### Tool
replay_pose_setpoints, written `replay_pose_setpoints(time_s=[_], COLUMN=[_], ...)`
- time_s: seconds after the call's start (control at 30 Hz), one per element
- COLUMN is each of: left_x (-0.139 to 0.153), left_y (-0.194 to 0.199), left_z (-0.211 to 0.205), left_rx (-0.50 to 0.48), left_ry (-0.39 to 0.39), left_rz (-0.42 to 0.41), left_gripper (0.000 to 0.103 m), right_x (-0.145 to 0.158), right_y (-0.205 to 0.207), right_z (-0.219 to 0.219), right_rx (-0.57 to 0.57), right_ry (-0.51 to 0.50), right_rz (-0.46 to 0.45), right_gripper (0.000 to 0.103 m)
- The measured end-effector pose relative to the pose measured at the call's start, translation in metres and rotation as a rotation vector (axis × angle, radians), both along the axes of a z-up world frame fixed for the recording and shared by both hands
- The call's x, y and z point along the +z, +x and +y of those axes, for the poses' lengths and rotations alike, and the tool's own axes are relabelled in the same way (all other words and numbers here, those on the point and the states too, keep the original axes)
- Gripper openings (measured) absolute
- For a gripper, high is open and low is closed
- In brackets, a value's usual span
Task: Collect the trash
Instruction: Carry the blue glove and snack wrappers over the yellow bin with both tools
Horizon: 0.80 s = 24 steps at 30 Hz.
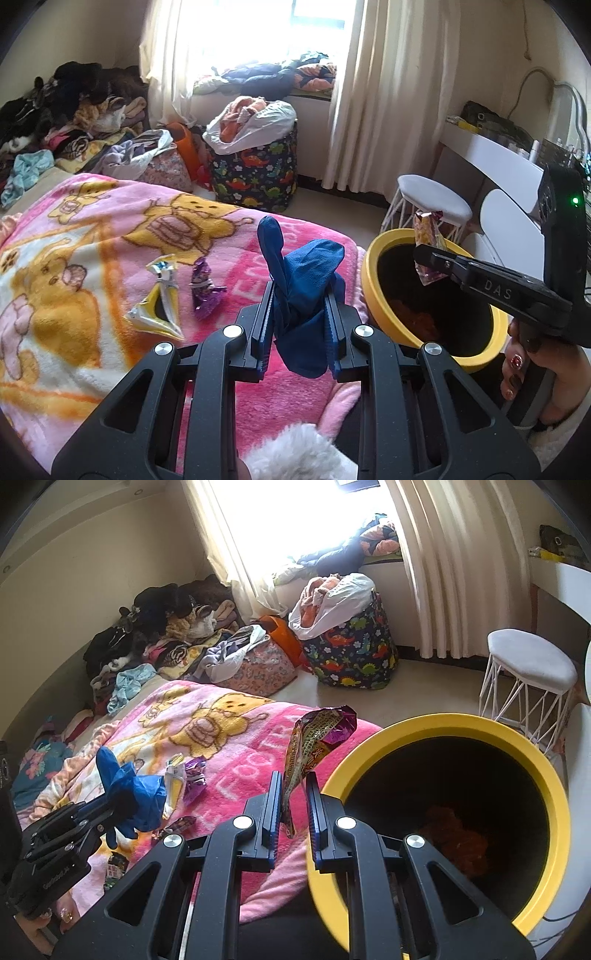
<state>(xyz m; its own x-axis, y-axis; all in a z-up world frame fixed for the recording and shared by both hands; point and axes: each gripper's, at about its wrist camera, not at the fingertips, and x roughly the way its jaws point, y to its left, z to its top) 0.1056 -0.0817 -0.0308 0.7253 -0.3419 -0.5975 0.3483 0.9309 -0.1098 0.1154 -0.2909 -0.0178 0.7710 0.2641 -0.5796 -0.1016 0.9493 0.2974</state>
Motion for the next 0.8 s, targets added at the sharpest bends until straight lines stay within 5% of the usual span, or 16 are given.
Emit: replay_pose_setpoints(time_s=[0.8], left_x=[-0.008], left_y=[-0.008], left_z=[-0.055], left_rx=[-0.127], left_ry=[0.02], left_rz=[0.019], left_gripper=[0.017], right_x=[-0.011], right_y=[-0.002], right_z=[-0.051], right_rx=[-0.12], right_ry=[0.031], right_rz=[0.023], right_gripper=[0.013])
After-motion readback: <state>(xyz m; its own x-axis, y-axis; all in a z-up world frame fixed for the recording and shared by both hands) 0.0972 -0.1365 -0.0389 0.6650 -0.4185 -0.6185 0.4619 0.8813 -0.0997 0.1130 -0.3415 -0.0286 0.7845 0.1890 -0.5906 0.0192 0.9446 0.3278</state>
